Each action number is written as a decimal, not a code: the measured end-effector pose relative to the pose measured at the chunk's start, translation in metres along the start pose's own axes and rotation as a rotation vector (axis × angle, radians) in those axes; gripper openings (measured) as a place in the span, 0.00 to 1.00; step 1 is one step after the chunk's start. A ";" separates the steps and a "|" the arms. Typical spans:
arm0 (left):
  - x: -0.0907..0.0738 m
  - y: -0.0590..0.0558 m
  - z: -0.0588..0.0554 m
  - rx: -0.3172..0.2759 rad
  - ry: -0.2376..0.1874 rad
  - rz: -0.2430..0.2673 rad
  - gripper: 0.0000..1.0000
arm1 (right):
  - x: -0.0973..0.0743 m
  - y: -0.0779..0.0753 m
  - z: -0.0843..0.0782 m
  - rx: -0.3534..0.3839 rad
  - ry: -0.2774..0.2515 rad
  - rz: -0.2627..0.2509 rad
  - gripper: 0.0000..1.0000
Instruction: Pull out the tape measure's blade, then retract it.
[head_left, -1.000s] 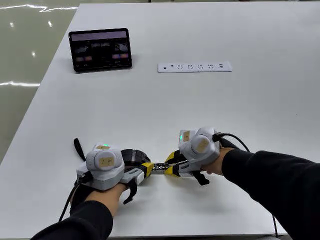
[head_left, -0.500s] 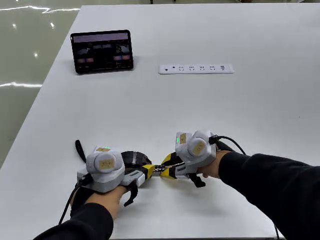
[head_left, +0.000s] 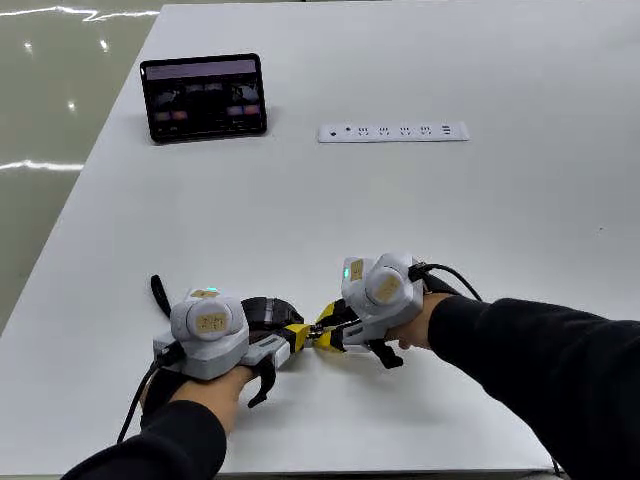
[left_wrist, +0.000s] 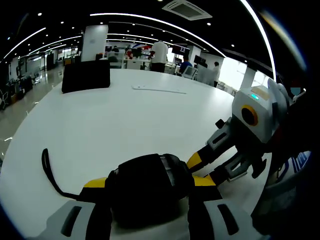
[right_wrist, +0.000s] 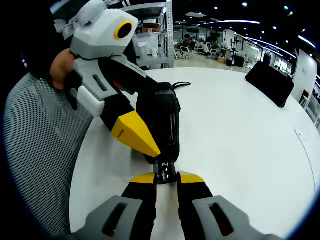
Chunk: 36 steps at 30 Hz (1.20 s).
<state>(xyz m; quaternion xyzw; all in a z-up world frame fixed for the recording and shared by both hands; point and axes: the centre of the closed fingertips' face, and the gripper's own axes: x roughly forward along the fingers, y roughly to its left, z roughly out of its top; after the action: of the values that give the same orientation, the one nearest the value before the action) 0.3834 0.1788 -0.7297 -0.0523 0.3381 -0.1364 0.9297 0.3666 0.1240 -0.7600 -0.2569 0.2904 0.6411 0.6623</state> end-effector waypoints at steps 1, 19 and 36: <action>0.000 0.000 0.000 -0.001 0.000 0.000 0.57 | 0.000 0.000 0.000 -0.002 0.001 0.001 0.11; 0.000 0.001 0.001 -0.023 -0.007 -0.005 0.57 | 0.006 0.002 0.007 -0.017 0.012 0.013 0.11; -0.001 0.001 0.002 -0.022 -0.009 -0.007 0.58 | 0.009 0.002 0.008 -0.023 0.024 0.022 0.11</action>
<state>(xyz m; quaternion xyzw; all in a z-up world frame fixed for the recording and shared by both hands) 0.3842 0.1798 -0.7283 -0.0642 0.3349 -0.1358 0.9302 0.3651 0.1361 -0.7603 -0.2689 0.2936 0.6486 0.6487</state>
